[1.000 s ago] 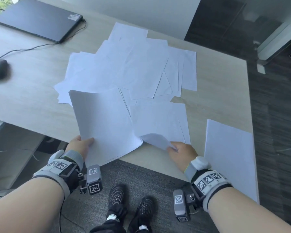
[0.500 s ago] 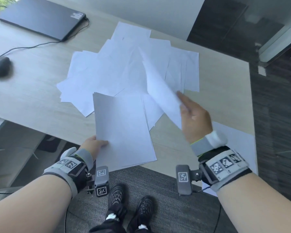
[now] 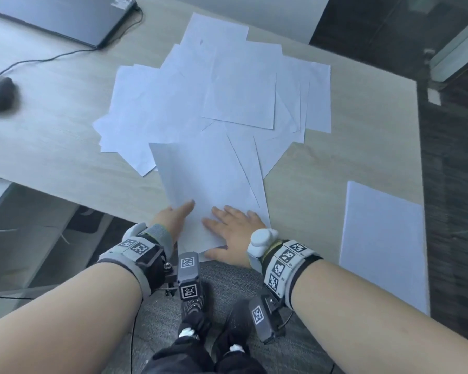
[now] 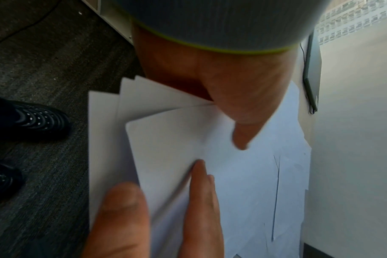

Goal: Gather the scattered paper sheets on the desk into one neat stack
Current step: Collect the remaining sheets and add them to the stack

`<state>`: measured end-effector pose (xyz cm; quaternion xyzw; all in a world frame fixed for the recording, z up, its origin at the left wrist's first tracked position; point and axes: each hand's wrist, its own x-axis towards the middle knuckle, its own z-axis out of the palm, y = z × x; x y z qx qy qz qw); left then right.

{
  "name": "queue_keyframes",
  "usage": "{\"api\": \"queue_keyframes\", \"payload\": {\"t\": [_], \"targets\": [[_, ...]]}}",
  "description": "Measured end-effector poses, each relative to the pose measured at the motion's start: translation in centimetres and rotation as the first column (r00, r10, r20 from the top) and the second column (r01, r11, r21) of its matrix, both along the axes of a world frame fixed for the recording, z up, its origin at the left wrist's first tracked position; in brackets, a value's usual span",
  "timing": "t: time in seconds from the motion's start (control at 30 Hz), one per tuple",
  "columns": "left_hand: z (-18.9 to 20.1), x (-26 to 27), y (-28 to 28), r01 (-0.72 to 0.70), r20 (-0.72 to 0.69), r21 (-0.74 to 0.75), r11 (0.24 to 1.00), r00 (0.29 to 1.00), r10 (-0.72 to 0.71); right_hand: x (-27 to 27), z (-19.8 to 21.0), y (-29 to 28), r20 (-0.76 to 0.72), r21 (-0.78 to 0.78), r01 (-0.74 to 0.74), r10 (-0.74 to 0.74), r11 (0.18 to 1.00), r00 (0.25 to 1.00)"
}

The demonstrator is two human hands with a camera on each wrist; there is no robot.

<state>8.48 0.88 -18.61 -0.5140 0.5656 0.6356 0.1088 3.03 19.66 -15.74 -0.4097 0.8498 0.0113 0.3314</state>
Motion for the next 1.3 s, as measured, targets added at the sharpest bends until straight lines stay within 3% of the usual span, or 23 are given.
{"api": "queue_keyframes", "payload": {"t": [0.13,0.23,0.3,0.37,0.4,0.43,0.47,0.5,0.53,0.63,0.7,0.77,0.87,1.0,1.1,1.2,1.3], "targets": [[1.1,0.0,0.8,0.219,-0.034,-0.161,0.962,0.973,-0.227,-1.6,1.9,0.7,0.056,-0.037,0.081,-0.079,0.996,0.995],[2.1,-0.1,1.0,0.221,-0.082,-0.244,0.944,0.965,-0.247,-3.6,2.4,1.9,0.028,-0.209,0.301,-0.302,0.930,0.953],[2.6,0.0,0.9,0.225,-0.132,-0.279,0.934,0.954,-0.269,-4.8,1.8,3.3,0.047,-0.403,0.522,-0.552,0.752,0.832],[3.4,-0.3,0.6,0.222,-0.195,-0.276,0.935,0.940,-0.280,-6.0,1.9,4.7,0.298,-0.479,0.774,-0.752,0.415,0.588],[4.0,-0.5,0.5,0.220,-0.225,-0.275,0.936,0.932,-0.285,-6.6,2.1,5.2,0.506,-0.419,0.882,-0.750,0.217,0.425],[4.5,-0.8,0.4,0.212,-0.263,-0.272,0.939,0.922,-0.284,-7.0,2.4,5.7,0.688,-0.303,0.950,-0.674,0.071,0.270],[5.0,-1.3,0.3,0.196,-0.296,-0.258,0.946,0.916,-0.271,-7.4,2.9,6.1,0.810,-0.182,0.983,-0.568,-0.003,0.148],[5.5,-1.9,0.5,0.172,-0.336,-0.246,0.954,0.908,-0.251,-7.9,3.2,6.5,0.868,-0.119,0.992,-0.488,-0.028,0.091],[6.1,-2.6,0.4,0.152,-0.377,-0.252,0.956,0.894,-0.242,-8.4,3.5,6.7,0.887,-0.128,0.990,-0.453,-0.057,0.088],[7.4,-4.6,0.5,0.141,-0.467,-0.302,0.943,0.840,-0.275,-9.5,4.5,7.6,0.868,-0.292,0.939,-0.463,-0.183,0.180],[7.6,-5.5,0.4,0.171,-0.468,-0.348,0.922,0.820,-0.329,-9.9,5.3,8.2,0.847,-0.383,0.905,-0.462,-0.188,0.262],[7.7,-6.0,0.3,0.210,-0.461,-0.360,0.909,0.807,-0.369,-9.7,5.7,8.6,0.813,-0.448,0.886,-0.467,-0.119,0.348],[7.8,-6.5,0.8,0.245,-0.477,-0.336,0.909,0.788,-0.389,-9.0,5.7,8.8,0.781,-0.477,0.879,-0.462,-0.008,0.420],[7.3,-6.7,1.1,0.288,-0.518,-0.323,0.902,0.743,-0.423,-8.5,5.5,8.8,0.771,-0.483,0.875,-0.473,0.000,0.426],[6.8,-7.2,1.3,0.405,-0.466,-0.334,0.851,0.714,-0.523,-8.3,5.6,8.8,0.784,-0.447,0.891,-0.447,0.075,0.431],[7.0,-7.9,1.8,0.444,-0.481,-0.310,0.841,0.690,-0.542,-8.7,5.4,8.8,0.696,-0.468,0.867,-0.533,0.170,0.481],[7.9,-8.2,2.4,0.474,-0.569,-0.143,0.869,0.679,-0.464,-9.8,5.3,9.1,0.717,-0.385,0.910,-0.571,0.155,0.401]]}}
